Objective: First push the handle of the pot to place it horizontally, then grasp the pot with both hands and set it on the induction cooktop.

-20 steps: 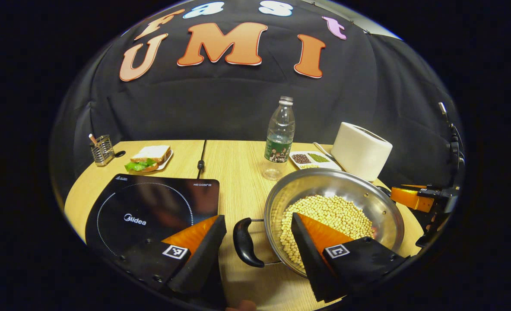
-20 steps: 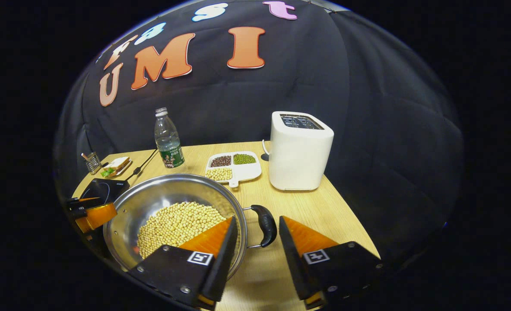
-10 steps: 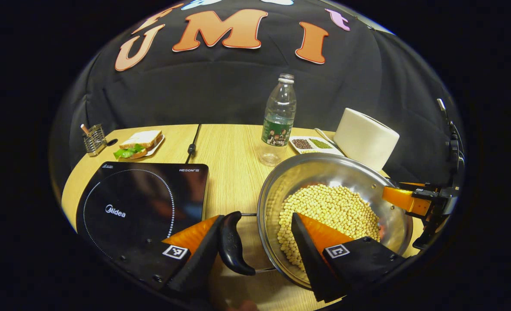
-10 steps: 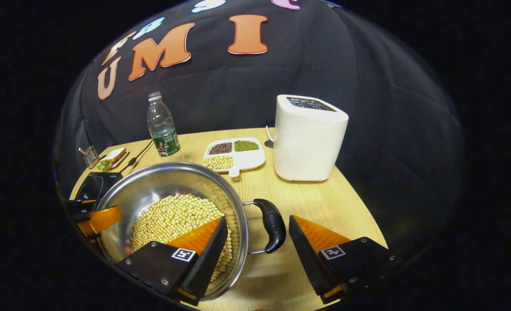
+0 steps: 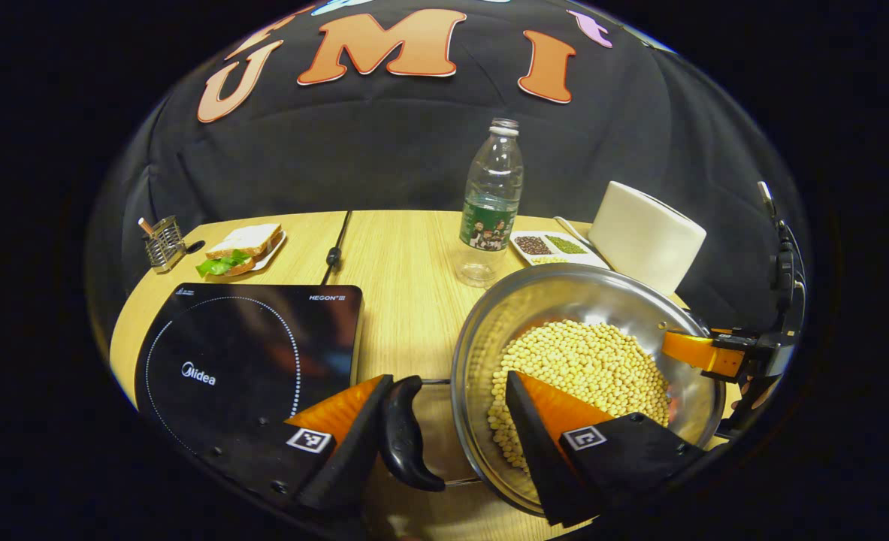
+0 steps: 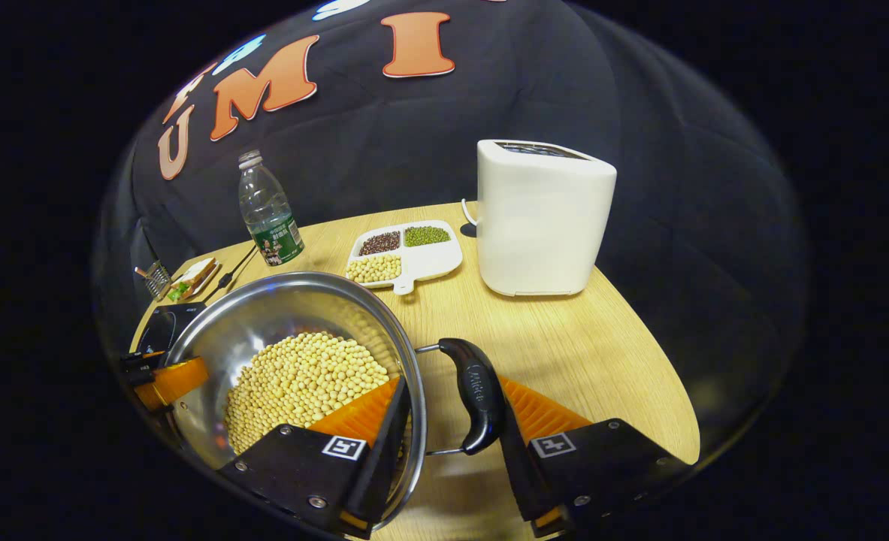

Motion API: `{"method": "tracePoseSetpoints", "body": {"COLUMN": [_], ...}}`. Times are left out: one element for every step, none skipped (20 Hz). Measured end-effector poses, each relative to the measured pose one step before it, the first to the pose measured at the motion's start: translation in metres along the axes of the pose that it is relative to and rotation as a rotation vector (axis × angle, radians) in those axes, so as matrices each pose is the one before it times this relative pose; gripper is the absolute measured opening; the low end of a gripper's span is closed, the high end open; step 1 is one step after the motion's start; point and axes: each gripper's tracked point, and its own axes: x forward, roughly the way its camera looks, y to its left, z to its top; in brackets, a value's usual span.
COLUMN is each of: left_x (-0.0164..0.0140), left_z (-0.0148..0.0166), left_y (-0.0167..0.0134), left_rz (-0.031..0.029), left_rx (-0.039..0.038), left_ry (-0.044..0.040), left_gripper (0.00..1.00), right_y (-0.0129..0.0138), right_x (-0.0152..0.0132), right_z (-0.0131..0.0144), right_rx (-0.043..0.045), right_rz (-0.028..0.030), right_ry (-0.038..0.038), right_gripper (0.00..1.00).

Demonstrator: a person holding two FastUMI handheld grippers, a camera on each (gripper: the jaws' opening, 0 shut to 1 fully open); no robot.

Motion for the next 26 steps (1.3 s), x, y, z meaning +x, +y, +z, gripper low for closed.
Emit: {"method": "tracePoseSetpoints", "body": {"left_x": [-0.00094,0.00392,-0.00150,0.00189,-0.00074,0.00074,-0.00116,-0.00115,-0.00189,-0.00450,-0.00526,-0.00560,-0.00609,-0.00578,-0.00752,-0.00674,-0.00742,-0.00703,-0.00769,-0.00695,-0.00698,-0.00627,-0.00657,-0.00624,-0.00628,-0.00517], "left_z": [0.00129,-0.00318,-0.00346,0.00072,-0.00170,-0.00016,-0.00042,0.00065,-0.00375,-0.00034,-0.00138,0.00331,0.00589,0.00462,0.00645,0.00763,0.00739,0.00666,0.00551,0.00577,0.00596,0.00550,0.00455,0.00390,0.00435,0.00291], "left_y": [0.00175,0.00344,-0.00128,-0.00169,-0.00137,-0.00133,-0.00224,-0.00010,-0.00046,-0.00069,-0.00149,-0.00118,-0.00013,0.00087,0.00050,0.00128,0.00219,0.00349,0.00436,0.00542,0.00585,0.00711,0.00818,0.00849,0.00926,0.01092], "left_rz": [0.00840,0.01287,-0.00661,-0.00386,-0.00325,-0.00248,-0.00564,-0.00286,-0.00005,-0.00273,-0.00379,-0.00617,-0.00541,-0.00613,-0.00581,-0.00382,-0.00372,-0.00369,-0.00077,-0.00026,0.00146,0.00246,0.00306,0.00436,0.00467,0.00567], "left_rx": [-0.00415,-0.00688,-0.01111,-0.00392,0.00047,0.00036,0.00039,0.00387,0.00374,-0.00407,-0.00453,-0.00512,-0.00024,0.00210,0.00110,0.00368,0.00238,0.00105,-0.00085,0.00056,0.00081,-0.00008,-0.00194,-0.00224,-0.00195,-0.00394], "left_ry": [0.00010,0.01448,0.01687,0.00542,0.01036,0.00335,-0.00005,0.00388,0.01284,0.00555,0.00618,-0.00631,-0.01215,-0.01229,-0.01643,-0.01518,-0.01424,-0.00872,-0.00745,-0.00922,-0.01122,-0.01282,-0.00890,-0.00910,-0.00825,-0.00720], "left_gripper": [0.90,0.84,0.75,0.69,0.71,0.73,0.68,0.70,0.64,0.61,0.61,0.62,0.64,0.62,0.65,0.64,0.61,0.58,0.61,0.61,0.61,0.61,0.61,0.58,0.58,0.61], "right_y": [-0.00029,-0.00150,-0.00074,-0.00165,-0.00167,-0.00202,-0.00099,-0.00142,0.00026,-0.00067,0.00069,0.00080,0.00139,0.00176,0.00372,0.00430,0.00527,0.00576,0.00712,0.00695,0.00857,0.00754,0.00945,0.01027,0.01120,0.01031], "right_x": [-0.00200,-0.00238,-0.00118,-0.00144,-0.00135,-0.00176,-0.00128,-0.00360,-0.00272,-0.00422,-0.00575,-0.00713,-0.00805,-0.00819,-0.00790,-0.00739,-0.00677,-0.00627,-0.00647,-0.00633,-0.00656,-0.00561,-0.00462,-0.00381,-0.00293,-0.00277], "right_z": [-0.00047,-0.00166,-0.00010,-0.00152,-0.00106,-0.00082,-0.00134,-0.00048,-0.00087,-0.00503,-0.00006,0.00293,0.00642,0.00577,0.00540,0.00631,0.00562,0.00490,0.00440,0.00421,0.00435,0.00362,0.00340,0.00260,0.00234,0.00140], "right_rx": [0.00777,0.00485,0.00856,0.00674,0.00414,0.00554,0.00834,0.01606,0.02326,0.01440,0.00718,-0.00416,0.00448,0.00323,0.00202,0.00148,-0.00328,-0.00179,-0.00598,-0.00477,-0.00525,-0.00073,-0.00128,-0.00305,-0.00721,-0.00497], "right_rz": [0.00521,0.00332,0.00208,-0.00010,-0.00515,-0.00779,-0.00940,-0.00542,-0.00383,-0.00252,-0.00095,-0.00309,-0.00188,0.00115,0.00163,0.00142,0.00166,0.00103,0.00224,0.00246,0.00297,0.00484,0.00550,0.00654,0.00649,0.00709], "right_ry": [0.00454,0.00358,-0.00013,-0.00061,-0.00164,-0.00155,-0.00180,-0.00161,0.00686,0.01280,-0.00236,-0.01337,-0.02409,-0.01322,-0.01440,-0.01448,-0.01242,-0.01400,-0.00863,-0.01115,-0.01029,-0.01036,-0.00668,-0.00710,-0.00525,-0.00442], "right_gripper": [0.64,0.62,0.61,0.59,0.58,0.58,0.58,0.58,0.56,0.55,0.54,0.54,0.54,0.54,0.54,0.54,0.54,0.54,0.54,0.54,0.53,0.53,0.53,0.54,0.54,0.54]}}
